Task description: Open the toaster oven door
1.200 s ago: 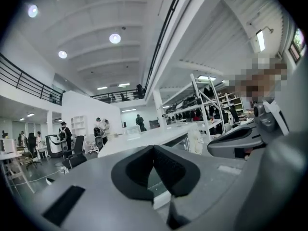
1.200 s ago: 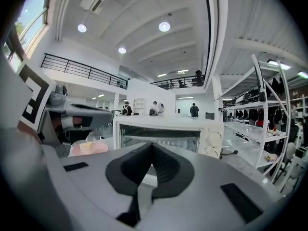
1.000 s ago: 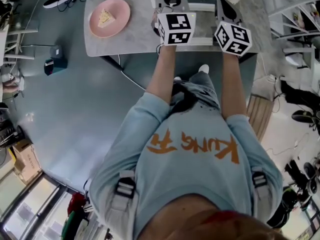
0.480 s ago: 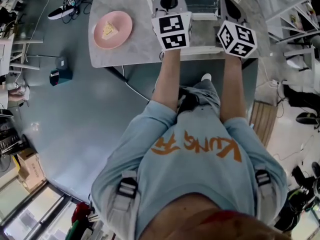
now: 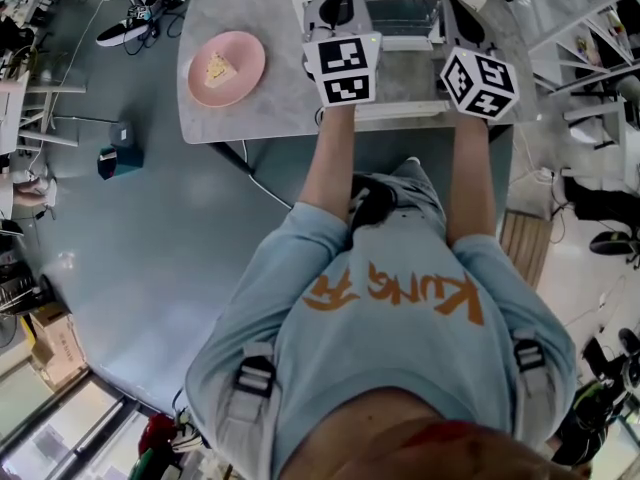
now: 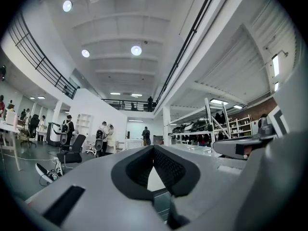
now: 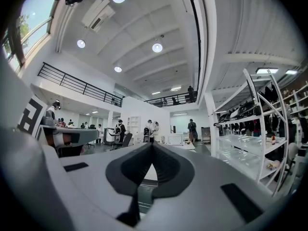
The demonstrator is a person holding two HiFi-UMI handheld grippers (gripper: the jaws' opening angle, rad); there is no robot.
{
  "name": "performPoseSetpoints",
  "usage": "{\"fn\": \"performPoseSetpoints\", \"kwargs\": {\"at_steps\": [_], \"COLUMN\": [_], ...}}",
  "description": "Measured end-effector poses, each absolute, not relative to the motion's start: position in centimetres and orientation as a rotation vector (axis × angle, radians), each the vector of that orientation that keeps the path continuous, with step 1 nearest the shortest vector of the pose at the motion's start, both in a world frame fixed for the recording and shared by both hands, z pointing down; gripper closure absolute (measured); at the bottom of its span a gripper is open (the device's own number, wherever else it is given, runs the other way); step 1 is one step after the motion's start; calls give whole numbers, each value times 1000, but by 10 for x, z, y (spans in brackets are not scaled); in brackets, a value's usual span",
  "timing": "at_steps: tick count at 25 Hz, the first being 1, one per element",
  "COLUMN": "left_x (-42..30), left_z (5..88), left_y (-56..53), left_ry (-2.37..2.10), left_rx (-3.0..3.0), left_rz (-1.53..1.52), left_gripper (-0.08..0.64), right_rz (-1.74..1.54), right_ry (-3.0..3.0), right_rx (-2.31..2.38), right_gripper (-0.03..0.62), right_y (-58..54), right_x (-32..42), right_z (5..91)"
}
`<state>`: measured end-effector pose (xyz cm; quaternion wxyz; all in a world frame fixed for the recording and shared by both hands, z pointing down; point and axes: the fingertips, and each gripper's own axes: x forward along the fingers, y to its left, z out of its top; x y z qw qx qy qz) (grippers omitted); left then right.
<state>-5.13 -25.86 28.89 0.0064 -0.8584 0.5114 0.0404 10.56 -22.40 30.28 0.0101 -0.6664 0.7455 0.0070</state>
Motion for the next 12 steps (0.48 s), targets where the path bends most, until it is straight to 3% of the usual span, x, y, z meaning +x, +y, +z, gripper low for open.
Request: {"fn": "performPoseSetpoints", "kwargs": {"at_steps": [12], "left_x": [-56], "left_z": [297], "left_y": [-268], "left_ry": [1600], "left_rx": [-2674], "left_rz": [89], "left_gripper": [557], "right_rz": [25], "right_ry": [2349], "right_rx": [-2088], "right_gripper": [597], "right_y": [-230], "right_x": [107], "right_z": [310]}}
